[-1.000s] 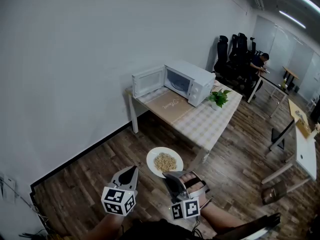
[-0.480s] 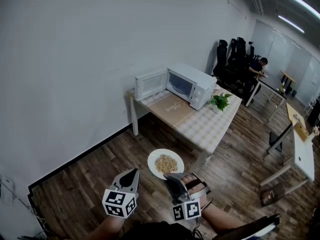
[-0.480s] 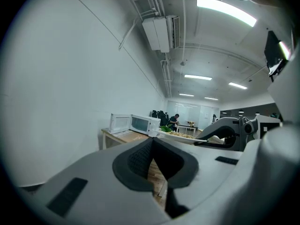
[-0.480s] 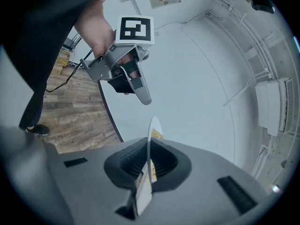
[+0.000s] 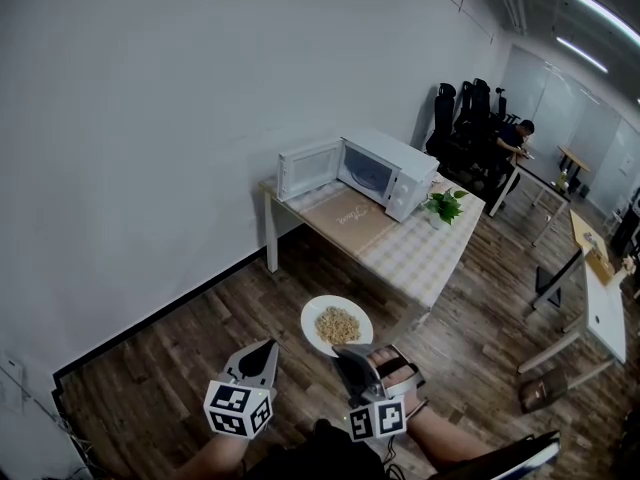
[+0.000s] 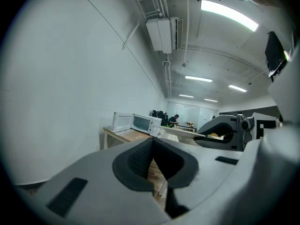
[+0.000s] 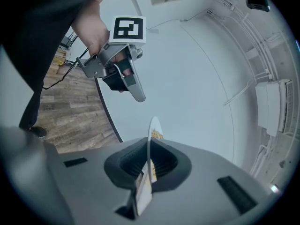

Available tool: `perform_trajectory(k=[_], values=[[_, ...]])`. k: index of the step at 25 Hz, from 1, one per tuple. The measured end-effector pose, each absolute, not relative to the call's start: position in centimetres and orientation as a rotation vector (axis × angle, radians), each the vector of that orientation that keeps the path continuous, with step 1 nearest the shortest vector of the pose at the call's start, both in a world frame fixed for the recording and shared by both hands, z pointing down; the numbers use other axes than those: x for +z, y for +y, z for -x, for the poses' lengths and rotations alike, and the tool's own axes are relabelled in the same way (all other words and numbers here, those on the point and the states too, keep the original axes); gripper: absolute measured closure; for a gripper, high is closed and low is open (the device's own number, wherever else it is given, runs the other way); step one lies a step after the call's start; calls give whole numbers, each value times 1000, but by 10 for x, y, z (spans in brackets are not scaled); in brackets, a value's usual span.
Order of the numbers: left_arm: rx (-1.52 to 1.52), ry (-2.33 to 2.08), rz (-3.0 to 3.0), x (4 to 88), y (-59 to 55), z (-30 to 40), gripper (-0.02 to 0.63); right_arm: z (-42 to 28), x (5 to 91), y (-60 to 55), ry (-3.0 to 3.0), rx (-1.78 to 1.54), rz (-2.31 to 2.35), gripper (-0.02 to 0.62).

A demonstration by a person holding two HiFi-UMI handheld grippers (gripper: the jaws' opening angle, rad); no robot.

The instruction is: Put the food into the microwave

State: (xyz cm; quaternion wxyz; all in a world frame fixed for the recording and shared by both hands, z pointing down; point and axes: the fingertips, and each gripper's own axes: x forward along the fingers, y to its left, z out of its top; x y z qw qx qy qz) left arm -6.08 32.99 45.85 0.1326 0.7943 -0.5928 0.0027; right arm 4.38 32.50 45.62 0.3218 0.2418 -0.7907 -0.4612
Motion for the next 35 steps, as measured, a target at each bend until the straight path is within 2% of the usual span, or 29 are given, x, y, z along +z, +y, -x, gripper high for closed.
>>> perform_trajectory(k=[10,35], values=[[33,-1734,-2291,464,288,77,597,-29,461,279,-2094,-1227,-633,575],[70,-1749,-2271,451,93,69,597,-41,458,90,-2119,-1226,-644,575]])
